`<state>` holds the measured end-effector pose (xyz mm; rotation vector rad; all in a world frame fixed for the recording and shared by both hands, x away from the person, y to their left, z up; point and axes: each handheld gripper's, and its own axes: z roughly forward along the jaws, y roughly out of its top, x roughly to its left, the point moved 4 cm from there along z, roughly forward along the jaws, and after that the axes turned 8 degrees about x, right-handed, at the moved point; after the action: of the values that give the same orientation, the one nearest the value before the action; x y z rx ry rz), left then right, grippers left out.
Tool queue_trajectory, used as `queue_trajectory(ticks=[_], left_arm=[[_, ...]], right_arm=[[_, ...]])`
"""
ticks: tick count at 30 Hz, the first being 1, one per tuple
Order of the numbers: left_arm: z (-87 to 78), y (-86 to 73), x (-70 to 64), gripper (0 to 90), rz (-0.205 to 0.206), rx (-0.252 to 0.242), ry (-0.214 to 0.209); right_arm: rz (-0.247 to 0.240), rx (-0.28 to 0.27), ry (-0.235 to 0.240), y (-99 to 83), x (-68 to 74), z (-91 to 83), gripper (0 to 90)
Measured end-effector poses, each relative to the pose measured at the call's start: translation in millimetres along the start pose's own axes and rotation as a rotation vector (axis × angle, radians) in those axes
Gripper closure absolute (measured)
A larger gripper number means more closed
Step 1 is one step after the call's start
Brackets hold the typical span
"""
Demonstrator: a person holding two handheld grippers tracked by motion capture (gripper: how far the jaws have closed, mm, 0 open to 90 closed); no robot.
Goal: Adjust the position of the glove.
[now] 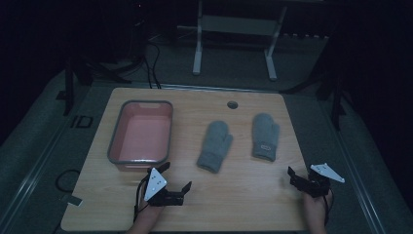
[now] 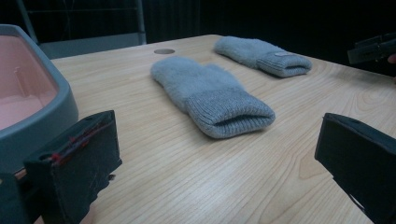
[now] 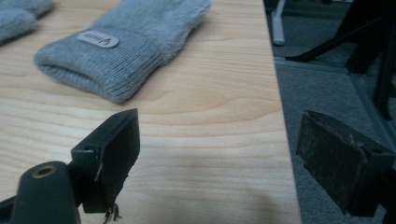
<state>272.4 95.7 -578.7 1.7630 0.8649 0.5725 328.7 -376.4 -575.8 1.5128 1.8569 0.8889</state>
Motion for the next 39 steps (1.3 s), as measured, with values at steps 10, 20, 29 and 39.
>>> queue_trajectory(ticks=[10,20,29,39], left_arm=[[0.1,0.0,-0.5,0.3,0.003,-0.001,0.019],[0.1,0.1,-1.6,0.3,0.013,0.000,0.025],[0.0,0.0,-0.5,0.3,0.003,0.000,0.023],[0.1,0.1,0.4,0.3,-0.008,0.000,0.023]], right_arm=[[-0.038,0.019,0.070,9.6,11.0,-3.6,14.0],[-0.109,0.051,0.177,43.9,34.8,-1.0,14.0],[-0.186,0.065,0.304,80.3,69.1,10.8,13.6],[-0.319,0.066,0.361,117.5,108.5,25.3,13.4]])
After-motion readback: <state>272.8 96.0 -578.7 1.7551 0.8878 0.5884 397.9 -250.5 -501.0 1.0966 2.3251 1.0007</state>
